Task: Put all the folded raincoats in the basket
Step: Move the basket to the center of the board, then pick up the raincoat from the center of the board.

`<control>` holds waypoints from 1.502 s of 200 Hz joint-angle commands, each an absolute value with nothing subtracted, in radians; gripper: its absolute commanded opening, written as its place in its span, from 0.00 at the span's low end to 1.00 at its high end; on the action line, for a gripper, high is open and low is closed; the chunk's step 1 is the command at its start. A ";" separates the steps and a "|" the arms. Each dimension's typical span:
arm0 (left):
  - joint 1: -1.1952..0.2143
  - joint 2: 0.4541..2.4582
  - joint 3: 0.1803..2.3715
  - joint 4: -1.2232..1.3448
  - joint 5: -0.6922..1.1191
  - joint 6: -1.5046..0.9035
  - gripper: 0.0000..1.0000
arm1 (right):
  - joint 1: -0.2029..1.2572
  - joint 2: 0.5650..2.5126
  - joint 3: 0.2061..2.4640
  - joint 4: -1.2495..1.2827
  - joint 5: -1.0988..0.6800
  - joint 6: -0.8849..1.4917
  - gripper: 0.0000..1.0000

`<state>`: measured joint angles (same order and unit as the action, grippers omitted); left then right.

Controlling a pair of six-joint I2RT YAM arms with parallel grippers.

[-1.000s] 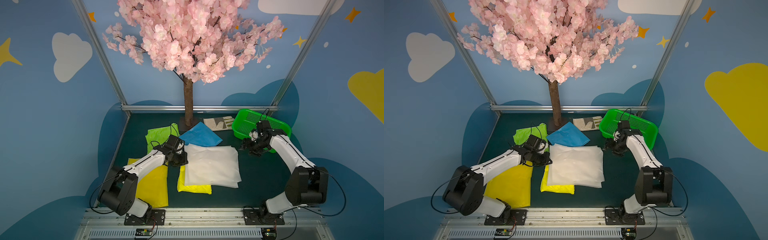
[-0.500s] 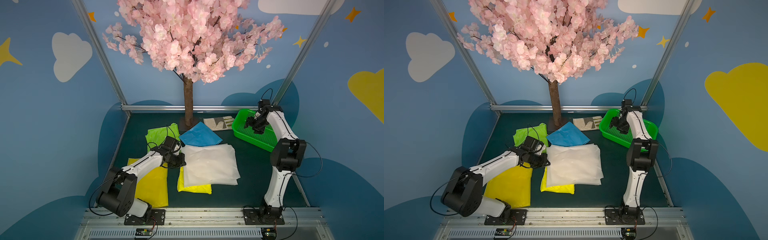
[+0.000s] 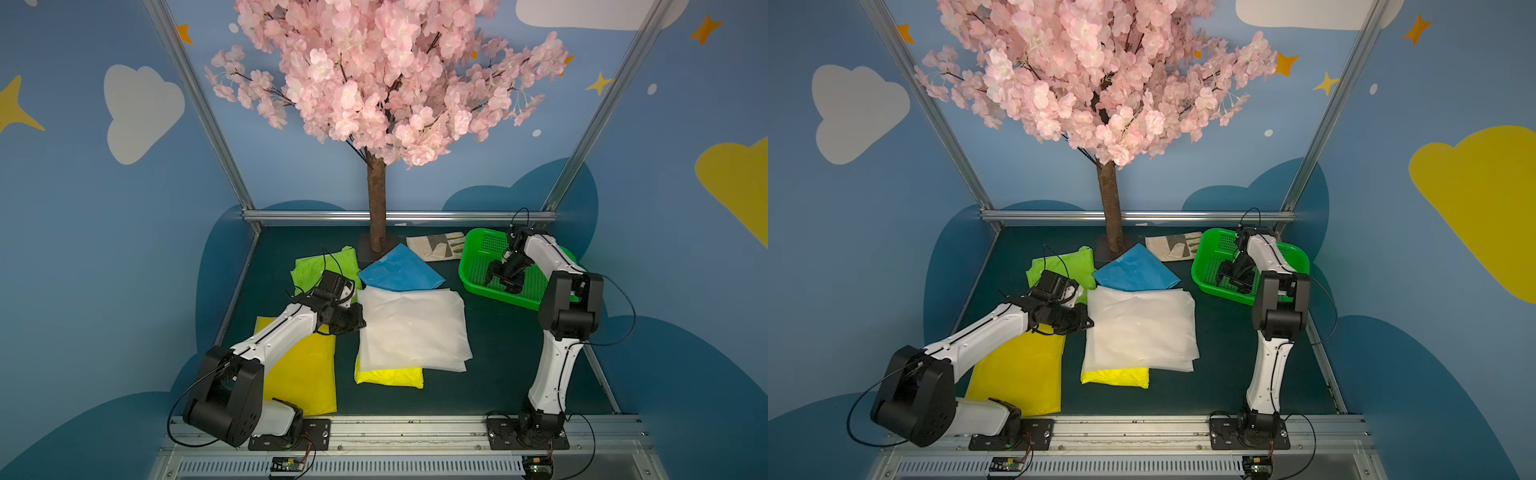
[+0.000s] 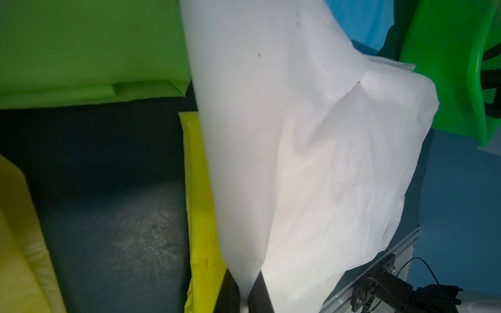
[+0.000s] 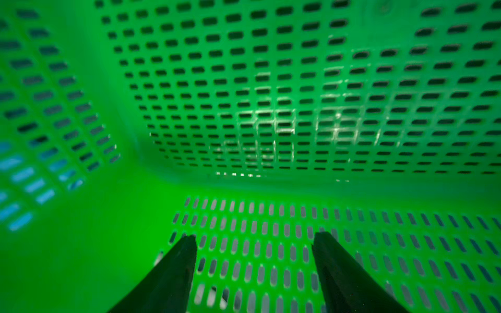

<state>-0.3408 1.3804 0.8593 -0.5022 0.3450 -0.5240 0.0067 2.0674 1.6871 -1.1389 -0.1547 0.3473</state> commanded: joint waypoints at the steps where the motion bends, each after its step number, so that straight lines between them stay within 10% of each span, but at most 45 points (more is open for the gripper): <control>1: -0.319 1.341 0.864 -0.562 0.313 -0.524 0.02 | 0.027 1.878 1.508 -1.096 -0.236 0.326 0.72; 188: -0.189 1.320 0.858 -0.755 0.034 -0.583 0.03 | 0.407 1.316 1.108 -0.949 -0.423 0.469 0.74; 300: -0.156 1.412 0.855 -0.729 -0.023 -0.593 0.02 | 0.604 1.685 1.182 -0.635 -0.507 0.673 0.98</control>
<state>-0.1642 1.4010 0.8558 -0.7315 -0.0139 -0.5846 0.5941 1.6299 1.1187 -0.7223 -0.4442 0.6331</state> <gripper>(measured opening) 0.059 0.983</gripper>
